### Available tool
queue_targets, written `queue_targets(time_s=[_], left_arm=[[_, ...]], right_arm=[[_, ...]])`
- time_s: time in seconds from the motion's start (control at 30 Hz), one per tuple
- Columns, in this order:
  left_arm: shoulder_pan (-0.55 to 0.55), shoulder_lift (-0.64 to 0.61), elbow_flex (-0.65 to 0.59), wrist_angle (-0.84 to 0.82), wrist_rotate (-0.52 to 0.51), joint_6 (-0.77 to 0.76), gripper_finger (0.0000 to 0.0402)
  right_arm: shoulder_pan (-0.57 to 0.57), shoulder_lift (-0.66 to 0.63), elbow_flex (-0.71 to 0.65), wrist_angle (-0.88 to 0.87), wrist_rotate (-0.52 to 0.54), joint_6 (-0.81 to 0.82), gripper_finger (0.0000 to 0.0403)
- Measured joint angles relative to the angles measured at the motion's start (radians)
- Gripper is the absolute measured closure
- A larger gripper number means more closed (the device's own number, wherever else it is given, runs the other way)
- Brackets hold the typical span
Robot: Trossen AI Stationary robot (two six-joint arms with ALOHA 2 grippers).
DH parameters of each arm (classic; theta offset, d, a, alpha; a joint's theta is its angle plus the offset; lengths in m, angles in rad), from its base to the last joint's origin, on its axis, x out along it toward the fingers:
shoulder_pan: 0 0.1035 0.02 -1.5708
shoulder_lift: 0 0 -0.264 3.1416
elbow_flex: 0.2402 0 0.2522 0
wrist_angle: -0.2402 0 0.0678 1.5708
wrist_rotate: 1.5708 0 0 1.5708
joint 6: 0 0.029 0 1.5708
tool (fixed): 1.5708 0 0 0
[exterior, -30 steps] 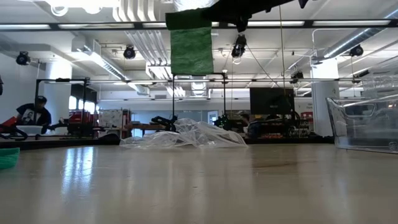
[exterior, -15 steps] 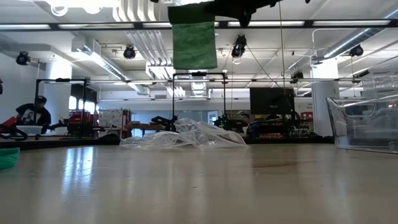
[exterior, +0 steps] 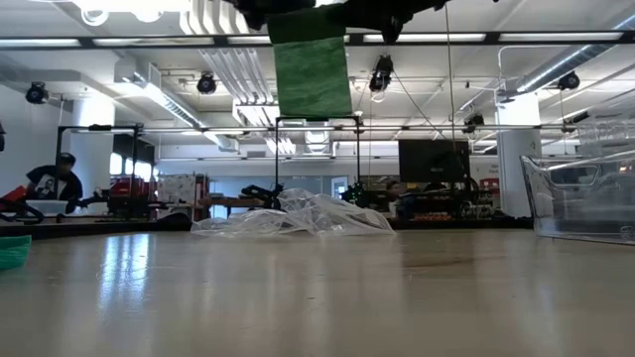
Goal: Roll bandage
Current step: Roll the green bandage
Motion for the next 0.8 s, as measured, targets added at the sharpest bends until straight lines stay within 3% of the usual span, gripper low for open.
queue_targets(time_s=[0.33,0.53,0.8], left_arm=[[0.001,0.062,0.001,0.095,-0.011,0.008,0.0256],[0.002,0.079,0.003,0.108,-0.099,0.035,0.0275],[0.006,0.096,0.007,0.182,-0.097,0.079,0.0285]], right_arm=[[0.003,0.000,0.000,-0.029,0.000,-0.007,0.0400],[0.013,0.002,0.000,-0.032,0.009,-0.012,0.0400],[0.015,0.002,-0.001,-0.023,-0.004,0.002,0.0400]])
